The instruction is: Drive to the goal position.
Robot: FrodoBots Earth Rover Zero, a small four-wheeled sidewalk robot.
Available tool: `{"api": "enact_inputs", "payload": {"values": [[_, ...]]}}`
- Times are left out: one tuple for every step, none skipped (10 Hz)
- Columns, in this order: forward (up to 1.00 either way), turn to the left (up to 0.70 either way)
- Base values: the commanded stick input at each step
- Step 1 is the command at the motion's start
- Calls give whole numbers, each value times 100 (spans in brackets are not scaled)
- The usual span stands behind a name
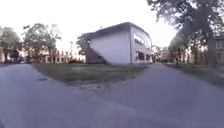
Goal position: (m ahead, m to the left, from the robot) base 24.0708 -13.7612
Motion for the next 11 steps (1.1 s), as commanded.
{"api": "enact_inputs", "payload": {"values": [[0, -70], [0, -70], [0, 0], [0, 0], [0, 0], [0, 0], [0, 0], [0, 0], [0, 0], [0, 0], [0, 0]]}}
